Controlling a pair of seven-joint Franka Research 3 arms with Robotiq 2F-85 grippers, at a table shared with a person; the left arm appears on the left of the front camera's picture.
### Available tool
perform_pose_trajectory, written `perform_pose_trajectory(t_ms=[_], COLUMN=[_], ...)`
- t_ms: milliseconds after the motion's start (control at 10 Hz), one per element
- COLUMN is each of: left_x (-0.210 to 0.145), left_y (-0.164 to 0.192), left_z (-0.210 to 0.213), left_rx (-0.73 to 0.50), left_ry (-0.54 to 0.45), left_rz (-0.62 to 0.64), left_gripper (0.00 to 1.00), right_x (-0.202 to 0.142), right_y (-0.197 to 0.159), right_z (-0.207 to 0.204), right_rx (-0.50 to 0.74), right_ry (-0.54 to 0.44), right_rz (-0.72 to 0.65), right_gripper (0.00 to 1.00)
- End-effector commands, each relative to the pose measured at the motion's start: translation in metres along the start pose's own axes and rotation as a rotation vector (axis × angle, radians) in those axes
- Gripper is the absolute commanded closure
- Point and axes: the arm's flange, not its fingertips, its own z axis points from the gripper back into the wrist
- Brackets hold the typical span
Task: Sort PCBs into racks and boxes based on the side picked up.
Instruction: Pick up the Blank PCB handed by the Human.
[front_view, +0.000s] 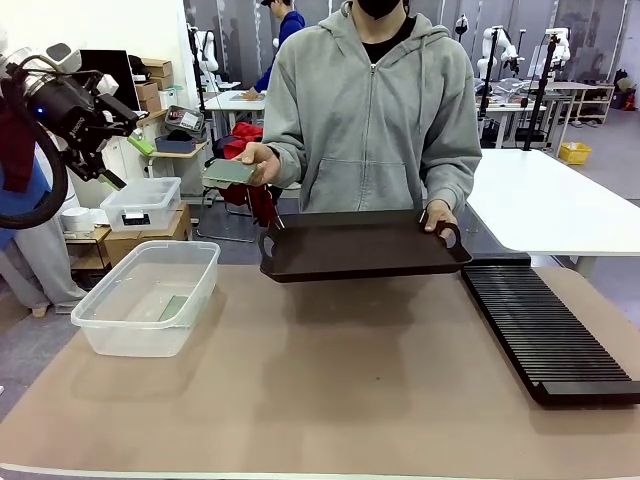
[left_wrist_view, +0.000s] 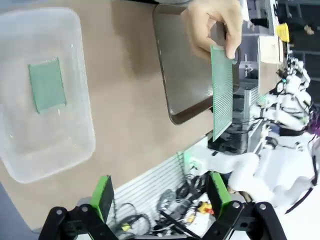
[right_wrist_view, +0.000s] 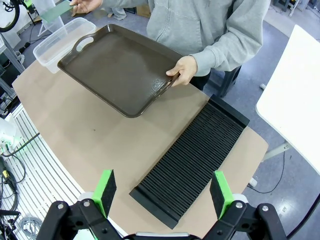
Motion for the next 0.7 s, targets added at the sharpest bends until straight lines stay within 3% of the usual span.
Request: perform_pose_trajectory(t_ms=[0,300,600], left_x=[-0.006,0.008,0.024], left_y=[-0.003,0.004,0.008], left_z=[-0.014,-0.045,-0.068], left_rx=[-0.11,-0.309,-0.361], left_ry=[-0.047,-0.121,-0.146], left_rz=[0.063,0.062,0.044], left_gripper=[0.0,0.0,0.0], right_x=[0.0,0.0,0.0], right_y=[0.002,0.002,0.002], right_z=[-0.001,-0.001,-0.001], right_rx=[0.0,0.0,0.0], right_ry=[-0.005,-0.005,-0.005], right_rz=[-0.005,-0.005,-0.005], right_gripper=[0.0,0.0,0.0])
